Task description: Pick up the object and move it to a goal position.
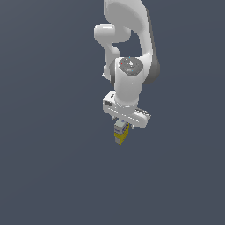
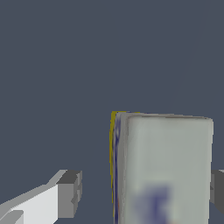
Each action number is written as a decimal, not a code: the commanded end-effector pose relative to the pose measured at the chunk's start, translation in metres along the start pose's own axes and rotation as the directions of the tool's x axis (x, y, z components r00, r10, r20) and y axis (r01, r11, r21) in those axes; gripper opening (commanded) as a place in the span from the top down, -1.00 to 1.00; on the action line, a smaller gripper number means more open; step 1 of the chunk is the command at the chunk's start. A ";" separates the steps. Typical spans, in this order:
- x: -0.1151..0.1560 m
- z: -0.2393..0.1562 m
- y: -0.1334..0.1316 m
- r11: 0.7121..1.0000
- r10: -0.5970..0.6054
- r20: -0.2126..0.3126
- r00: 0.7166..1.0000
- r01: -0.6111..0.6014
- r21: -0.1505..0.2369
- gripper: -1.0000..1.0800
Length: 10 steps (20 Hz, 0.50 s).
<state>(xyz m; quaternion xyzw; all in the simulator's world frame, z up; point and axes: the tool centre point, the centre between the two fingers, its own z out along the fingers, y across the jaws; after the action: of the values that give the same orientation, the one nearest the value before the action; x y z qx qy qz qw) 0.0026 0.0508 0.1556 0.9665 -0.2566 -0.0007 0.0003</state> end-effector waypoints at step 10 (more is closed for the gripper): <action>0.001 0.003 -0.001 1.000 0.000 -0.001 1.000 0.000 0.001 1.00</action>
<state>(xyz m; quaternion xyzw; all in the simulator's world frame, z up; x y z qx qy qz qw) 0.0038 0.0510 0.1525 0.9665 -0.2567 0.0000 0.0000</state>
